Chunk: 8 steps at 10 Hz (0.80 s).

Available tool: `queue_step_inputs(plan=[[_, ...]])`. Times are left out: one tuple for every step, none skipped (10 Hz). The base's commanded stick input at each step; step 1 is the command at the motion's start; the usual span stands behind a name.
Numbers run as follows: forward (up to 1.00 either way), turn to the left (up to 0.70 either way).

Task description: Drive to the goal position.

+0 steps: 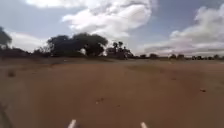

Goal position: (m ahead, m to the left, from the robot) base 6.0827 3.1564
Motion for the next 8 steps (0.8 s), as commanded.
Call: queue_step_inputs(plan=[[0.70, 0.00], [0.70, 0.00], [0.70, 0.00], [0.70, 0.00], [0.70, 0.00], [0.70, 0.00], [0.70, 0.00], [0.70, 0.00]])
